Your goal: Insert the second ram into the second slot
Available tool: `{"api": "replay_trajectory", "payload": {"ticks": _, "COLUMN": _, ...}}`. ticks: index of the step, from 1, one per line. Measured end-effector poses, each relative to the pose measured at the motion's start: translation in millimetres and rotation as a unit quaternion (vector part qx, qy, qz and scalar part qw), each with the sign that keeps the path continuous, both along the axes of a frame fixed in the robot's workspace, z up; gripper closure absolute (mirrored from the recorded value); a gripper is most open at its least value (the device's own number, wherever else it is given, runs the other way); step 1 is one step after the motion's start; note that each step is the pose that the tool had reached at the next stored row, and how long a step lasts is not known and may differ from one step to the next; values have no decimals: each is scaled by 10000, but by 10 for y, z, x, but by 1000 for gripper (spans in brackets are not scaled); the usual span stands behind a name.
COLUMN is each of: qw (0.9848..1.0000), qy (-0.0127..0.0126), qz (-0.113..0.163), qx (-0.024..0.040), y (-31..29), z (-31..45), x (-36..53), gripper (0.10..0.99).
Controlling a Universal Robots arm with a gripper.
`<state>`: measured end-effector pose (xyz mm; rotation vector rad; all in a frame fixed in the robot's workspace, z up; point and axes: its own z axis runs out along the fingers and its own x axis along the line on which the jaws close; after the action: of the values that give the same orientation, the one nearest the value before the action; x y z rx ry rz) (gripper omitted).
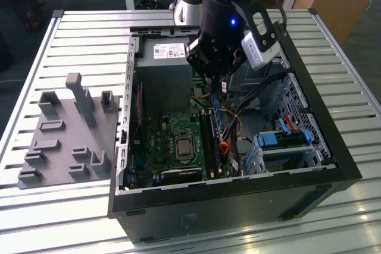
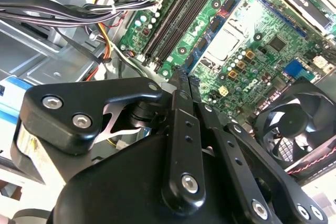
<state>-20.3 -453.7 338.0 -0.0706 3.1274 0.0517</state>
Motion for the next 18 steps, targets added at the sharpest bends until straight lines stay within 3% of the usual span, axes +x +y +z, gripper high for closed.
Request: {"api": "replay_trajectory", "payload": {"ticks": 18, "qw": 10000, "qy": 16, "qz": 0, "qx": 2, "y": -1, "z": -117, "x": 0, "gripper": 965}}
